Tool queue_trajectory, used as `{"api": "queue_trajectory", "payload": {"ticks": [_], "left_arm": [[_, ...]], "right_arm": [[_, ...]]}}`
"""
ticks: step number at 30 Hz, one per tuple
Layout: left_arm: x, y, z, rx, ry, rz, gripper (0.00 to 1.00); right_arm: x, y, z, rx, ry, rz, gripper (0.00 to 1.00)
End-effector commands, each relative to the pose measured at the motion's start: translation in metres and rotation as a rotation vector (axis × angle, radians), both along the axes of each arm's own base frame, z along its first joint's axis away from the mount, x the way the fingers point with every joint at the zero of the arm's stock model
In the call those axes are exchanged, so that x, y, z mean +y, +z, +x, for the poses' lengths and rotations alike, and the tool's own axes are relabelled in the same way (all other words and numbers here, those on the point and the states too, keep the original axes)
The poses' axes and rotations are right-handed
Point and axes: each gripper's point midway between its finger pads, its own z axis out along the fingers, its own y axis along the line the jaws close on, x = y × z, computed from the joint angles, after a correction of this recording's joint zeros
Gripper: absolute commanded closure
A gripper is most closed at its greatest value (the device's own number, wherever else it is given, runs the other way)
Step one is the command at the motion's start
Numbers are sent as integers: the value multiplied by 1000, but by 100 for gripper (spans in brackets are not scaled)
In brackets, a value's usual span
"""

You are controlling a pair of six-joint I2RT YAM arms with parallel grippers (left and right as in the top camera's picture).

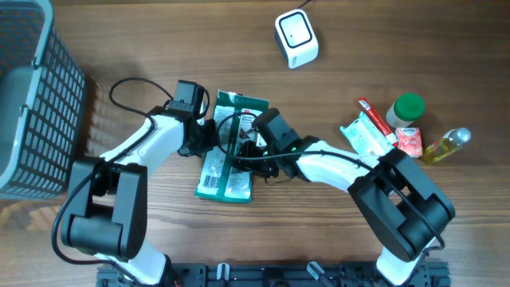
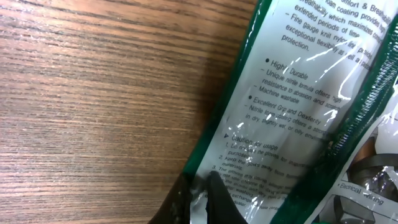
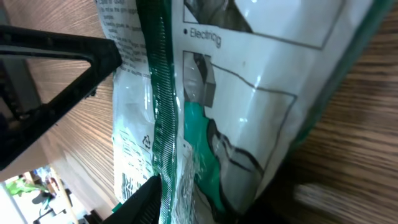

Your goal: Scan the item barcode

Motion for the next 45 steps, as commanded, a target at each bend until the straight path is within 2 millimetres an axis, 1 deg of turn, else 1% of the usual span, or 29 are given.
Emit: {"api": "queue_trajectory", "payload": {"ticks": [1,4,8,11,13,14,16,18,19,23,26,27,28,30,31,32,33,35,38,41,43,45], "left_arm": [[8,-37,-44,159,0,43,96],[8,-37,-44,156,0,42,96],[8,-37,-43,156,0,42,96],[8,-37,-43,154,0,42,96],[8,-37,-43,152,0,41,96],[8,-37,-42,151,0,41,96],[7,-36,-41,147,0,40,96],[7,-36,-41,144,0,40,96],[7,-36,-41,144,0,40,96],[7,-36,-41,144,-3,40,96],[13,-33,-35,119,-8,71,96],[15,-31,-31,101,-17,86,96],[17,-26,-25,79,-30,97,96],[19,-14,-12,20,-75,121,96],[23,-4,-2,-26,-90,154,96],[29,6,7,-65,-78,192,96],[35,16,15,-103,-65,227,96],[51,54,36,-228,-18,321,96],[71,97,54,-376,20,427,95],[79,113,59,-430,52,424,87],[88,113,59,-421,75,423,83],[90,110,57,-403,81,389,74]], "right_arm": [[-10,-28,-13,56,-2,-49,73],[-6,-29,-13,24,0,-16,74],[2,-22,-8,-24,11,30,74],[4,-21,-4,-42,7,37,73],[6,-21,-6,-42,11,38,70],[9,-22,-7,-49,20,45,66],[15,-25,-9,-61,32,53,62],[17,-27,-9,-65,37,59,61],[17,-27,-9,-67,35,57,62],[15,-29,-12,-52,39,46,75],[6,-37,-19,-9,36,3,77],[4,-39,-19,-2,31,-3,78],[1,-39,-16,0,22,-4,78],[-3,-40,-17,17,31,-5,83],[-2,-37,-20,-6,95,17,88],[-1,-35,-21,-26,142,36,96],[-1,-33,-22,-36,167,48,96],[-3,-34,-19,-36,159,46,96],[-4,-33,-19,-45,173,51,96],[-2,-31,-21,-47,191,68,96],[0,-29,-21,-63,213,78,96],[1,-26,-21,-94,245,89,96]]}}
